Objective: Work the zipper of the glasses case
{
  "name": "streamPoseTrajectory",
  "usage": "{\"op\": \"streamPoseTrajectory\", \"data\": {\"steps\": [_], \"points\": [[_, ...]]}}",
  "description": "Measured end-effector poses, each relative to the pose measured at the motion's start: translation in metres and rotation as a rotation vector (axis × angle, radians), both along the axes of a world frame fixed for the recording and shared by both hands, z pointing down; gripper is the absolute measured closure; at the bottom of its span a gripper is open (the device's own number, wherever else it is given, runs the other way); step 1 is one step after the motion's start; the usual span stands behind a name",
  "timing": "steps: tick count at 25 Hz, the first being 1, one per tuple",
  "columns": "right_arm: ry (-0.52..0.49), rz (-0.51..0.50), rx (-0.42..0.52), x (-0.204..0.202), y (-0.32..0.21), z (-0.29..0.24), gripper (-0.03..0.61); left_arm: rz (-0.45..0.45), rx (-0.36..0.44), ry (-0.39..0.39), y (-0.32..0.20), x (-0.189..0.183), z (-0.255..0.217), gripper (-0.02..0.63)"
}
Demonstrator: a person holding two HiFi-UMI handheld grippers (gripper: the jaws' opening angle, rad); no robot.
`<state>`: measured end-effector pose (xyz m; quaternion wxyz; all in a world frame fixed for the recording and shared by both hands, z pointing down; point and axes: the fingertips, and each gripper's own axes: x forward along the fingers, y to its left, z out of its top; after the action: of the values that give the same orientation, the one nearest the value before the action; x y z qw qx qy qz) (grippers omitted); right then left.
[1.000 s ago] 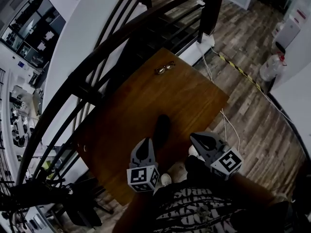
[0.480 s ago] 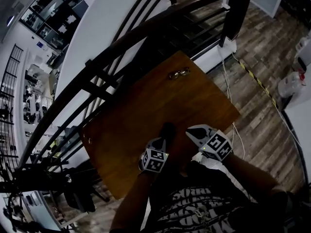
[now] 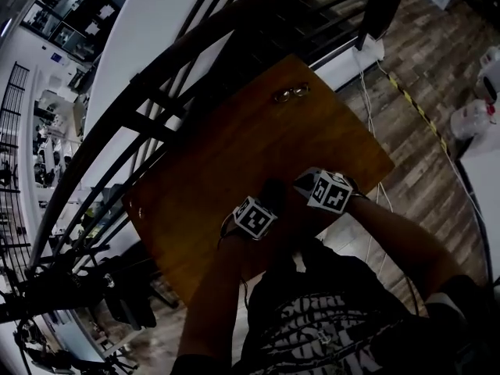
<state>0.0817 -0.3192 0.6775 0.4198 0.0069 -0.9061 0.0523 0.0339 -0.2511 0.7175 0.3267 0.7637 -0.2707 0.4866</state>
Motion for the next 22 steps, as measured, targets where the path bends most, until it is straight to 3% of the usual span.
{"op": "streamPoseTrajectory", "data": {"steps": [5,6,7,8,13,15,16,18,22], "points": [[0.143,-0.282,0.111,-0.014,-0.004,0.033,0.577,-0.007,-0.005,0.004,-0.002,0.003,-0.002,0.606],[0.162,-0.341,0.134,-0.015,-0.007,0.039,0.558,-0.021,0.000,0.009,-0.004,0.004,-0.001,0.606],[0.179,-0.398,0.151,-0.017,-0.008,0.045,0.500,-0.034,0.009,0.013,-0.006,0.005,-0.001,0.606],[0.192,-0.455,0.165,-0.019,-0.009,0.049,0.469,-0.044,0.018,0.015,-0.007,0.006,0.000,0.606],[0.207,-0.767,0.269,-0.035,0.000,0.070,0.466,-0.061,0.039,0.020,-0.005,0.005,0.002,0.606],[0.209,-0.844,0.272,-0.038,0.003,0.074,0.466,-0.072,0.041,0.019,-0.005,0.003,0.003,0.606],[0.215,-0.843,0.265,-0.039,0.000,0.073,0.475,-0.083,0.043,0.020,-0.007,0.003,0.003,0.606],[0.245,-0.781,0.258,-0.035,-0.004,0.071,0.559,-0.111,0.044,0.031,-0.008,0.002,0.003,0.606],[0.350,-0.579,0.219,-0.010,0.008,0.071,0.569,-0.112,0.052,0.056,-0.005,0.005,0.003,0.607]]}}
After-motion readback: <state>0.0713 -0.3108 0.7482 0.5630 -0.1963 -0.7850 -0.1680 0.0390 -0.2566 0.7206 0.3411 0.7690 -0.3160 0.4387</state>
